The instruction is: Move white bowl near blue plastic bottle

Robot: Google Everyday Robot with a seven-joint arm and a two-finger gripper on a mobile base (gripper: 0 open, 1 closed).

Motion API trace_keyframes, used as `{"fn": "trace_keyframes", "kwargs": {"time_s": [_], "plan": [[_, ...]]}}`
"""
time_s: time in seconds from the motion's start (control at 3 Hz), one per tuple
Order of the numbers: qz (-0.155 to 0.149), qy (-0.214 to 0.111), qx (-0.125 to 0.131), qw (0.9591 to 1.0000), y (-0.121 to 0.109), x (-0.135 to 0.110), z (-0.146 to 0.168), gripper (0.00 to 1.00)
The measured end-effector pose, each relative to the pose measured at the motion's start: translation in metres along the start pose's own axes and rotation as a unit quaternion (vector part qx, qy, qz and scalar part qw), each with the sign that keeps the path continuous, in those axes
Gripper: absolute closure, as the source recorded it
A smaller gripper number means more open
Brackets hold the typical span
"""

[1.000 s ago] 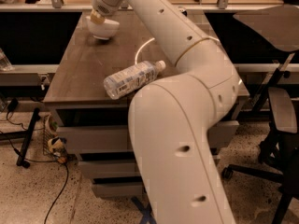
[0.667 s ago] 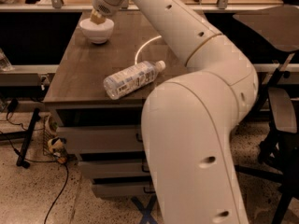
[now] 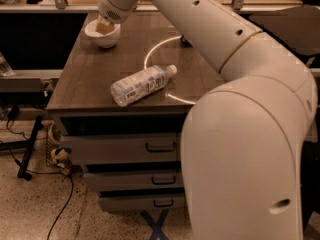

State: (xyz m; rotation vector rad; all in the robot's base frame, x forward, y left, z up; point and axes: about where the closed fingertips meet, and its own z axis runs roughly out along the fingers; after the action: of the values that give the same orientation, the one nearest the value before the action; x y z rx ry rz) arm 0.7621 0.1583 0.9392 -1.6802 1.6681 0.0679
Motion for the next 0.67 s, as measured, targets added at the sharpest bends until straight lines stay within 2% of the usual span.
{"fn": "trace_keyframes", "kwargs": {"time_s": [0.33, 0.67], "plan": [[-0.013, -0.016, -0.024, 0.9995, 0.010, -0.008, 0.009, 0.51], [-0.018, -0.033, -0.037, 0.9986, 0.006, -0.016, 0.028, 0.27]]}}
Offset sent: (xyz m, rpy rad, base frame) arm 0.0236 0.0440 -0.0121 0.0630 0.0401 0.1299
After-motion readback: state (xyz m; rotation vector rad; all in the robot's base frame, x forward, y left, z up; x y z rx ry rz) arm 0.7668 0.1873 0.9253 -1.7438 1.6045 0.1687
